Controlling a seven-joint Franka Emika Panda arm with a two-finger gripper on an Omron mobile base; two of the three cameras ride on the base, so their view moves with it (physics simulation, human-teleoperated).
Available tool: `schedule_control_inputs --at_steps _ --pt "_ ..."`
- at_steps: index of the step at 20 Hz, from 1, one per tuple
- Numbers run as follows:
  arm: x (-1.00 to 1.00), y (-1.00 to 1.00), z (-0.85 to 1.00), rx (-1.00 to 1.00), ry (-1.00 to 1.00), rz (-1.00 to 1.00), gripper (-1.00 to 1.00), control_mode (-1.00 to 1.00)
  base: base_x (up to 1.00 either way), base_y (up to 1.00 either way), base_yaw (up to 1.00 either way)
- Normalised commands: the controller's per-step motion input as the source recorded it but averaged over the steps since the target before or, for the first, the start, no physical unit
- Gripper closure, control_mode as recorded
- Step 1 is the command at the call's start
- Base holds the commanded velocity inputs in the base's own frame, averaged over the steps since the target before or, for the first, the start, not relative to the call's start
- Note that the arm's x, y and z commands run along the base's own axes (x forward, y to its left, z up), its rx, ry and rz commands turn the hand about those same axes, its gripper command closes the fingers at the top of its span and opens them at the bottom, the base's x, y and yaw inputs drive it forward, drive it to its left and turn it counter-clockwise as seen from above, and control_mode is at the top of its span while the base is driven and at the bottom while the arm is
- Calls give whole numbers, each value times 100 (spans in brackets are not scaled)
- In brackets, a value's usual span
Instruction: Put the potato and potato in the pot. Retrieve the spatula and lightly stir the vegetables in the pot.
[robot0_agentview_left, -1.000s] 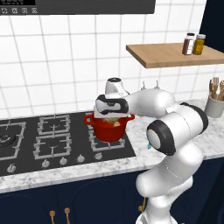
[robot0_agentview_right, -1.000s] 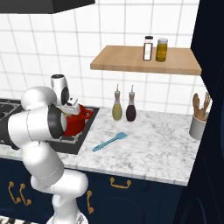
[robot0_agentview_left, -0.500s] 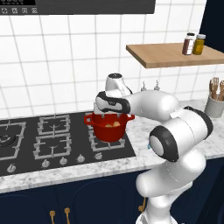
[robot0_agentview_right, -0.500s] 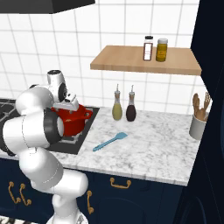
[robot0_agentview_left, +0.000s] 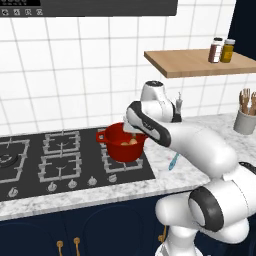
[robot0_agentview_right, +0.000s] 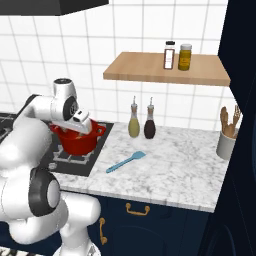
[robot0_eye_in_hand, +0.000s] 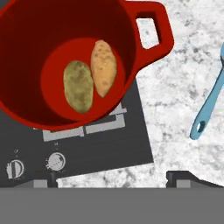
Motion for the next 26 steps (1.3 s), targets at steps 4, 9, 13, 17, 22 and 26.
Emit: schedule_control_inputs --at_steps 4,9,13,17,22,26 --pt "-53 -65 -20 4 18 -18 -100 -100 0 0 0" --pt "0 -87 -22 5 37 -11 -100 -100 0 0 0" --pt "17 -61 -81 0 26 -6 -100 -100 0 0 0" --pt "29 -41 -84 0 10 -3 -100 -100 0 0 0" --pt "29 -27 -53 0 8 -6 -100 -100 0 0 0" --pt "57 -6 -53 -6 2 -6 -100 -100 0 0 0"
